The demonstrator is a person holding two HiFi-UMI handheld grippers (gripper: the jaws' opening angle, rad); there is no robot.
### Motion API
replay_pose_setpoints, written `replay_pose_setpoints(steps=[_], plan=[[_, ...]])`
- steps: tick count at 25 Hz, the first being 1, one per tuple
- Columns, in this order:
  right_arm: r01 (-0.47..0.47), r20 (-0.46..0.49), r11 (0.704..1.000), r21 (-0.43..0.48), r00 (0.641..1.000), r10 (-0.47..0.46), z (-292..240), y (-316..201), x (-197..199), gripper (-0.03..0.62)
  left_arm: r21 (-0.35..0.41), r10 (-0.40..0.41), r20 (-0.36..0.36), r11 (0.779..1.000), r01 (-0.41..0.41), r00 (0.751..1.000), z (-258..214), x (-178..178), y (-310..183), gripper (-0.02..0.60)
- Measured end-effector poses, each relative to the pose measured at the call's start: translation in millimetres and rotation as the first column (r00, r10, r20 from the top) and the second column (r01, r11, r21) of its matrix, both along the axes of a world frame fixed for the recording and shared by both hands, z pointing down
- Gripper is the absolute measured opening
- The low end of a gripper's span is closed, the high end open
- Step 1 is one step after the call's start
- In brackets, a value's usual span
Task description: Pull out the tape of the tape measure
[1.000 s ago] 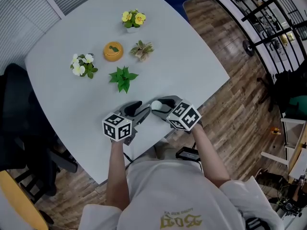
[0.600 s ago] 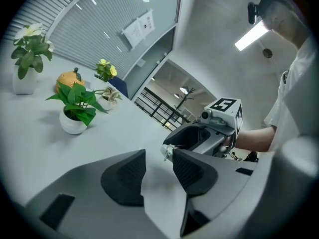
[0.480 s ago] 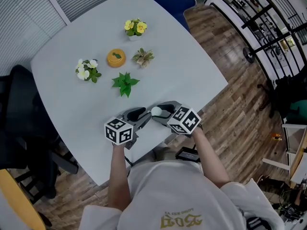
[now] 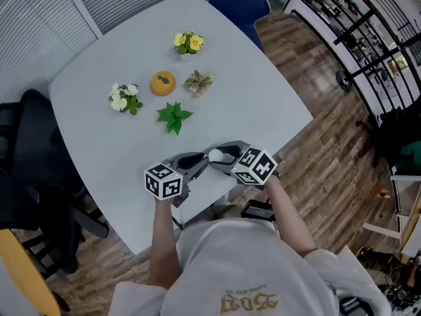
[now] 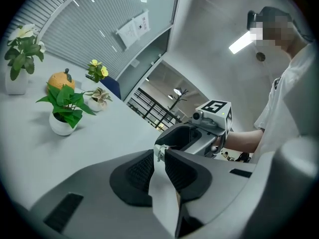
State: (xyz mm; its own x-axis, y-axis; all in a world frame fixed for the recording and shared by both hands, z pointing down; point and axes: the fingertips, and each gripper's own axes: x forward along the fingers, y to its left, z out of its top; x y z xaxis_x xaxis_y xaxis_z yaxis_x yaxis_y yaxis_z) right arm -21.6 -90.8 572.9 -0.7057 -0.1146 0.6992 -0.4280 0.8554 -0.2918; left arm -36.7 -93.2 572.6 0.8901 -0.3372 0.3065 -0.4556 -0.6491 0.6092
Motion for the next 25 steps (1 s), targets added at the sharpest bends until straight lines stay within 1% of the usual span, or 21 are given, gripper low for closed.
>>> replay_pose_setpoints(steps=[4, 9, 16, 25], plan=[[0.005, 0.0, 1.0, 0.0, 1.0, -0.005, -1.6, 1.2, 1.1, 0.229, -0.006, 0.014, -0.013, 1.0, -0.014, 1.0, -3.1, 3.0, 3.0, 0.04], [0.012, 0.015, 1.0, -0.006, 1.0, -0.012, -4.7, 2.4, 1.0, 0.229, -0.004, 0.007, -0.014, 1.0, -0.007, 1.0, -6.4, 2.5, 3.7, 0.026], [0.023, 0.031, 1.0, -0.003, 0.999, -0.023, -9.8, 7.1, 1.9, 0.229, 0.004, -0.006, -0.003, 1.0, 0.006, 1.0, -11.7, 2.8, 8.4, 0.02], [0.034, 0.035, 0.999, -0.007, 0.999, -0.034, -8.5, 7.2, 4.3, 0.229, -0.005, -0.019, 0.016, 1.0, 0.019, 1.0, -9.6, 2.4, 8.6, 0.014]])
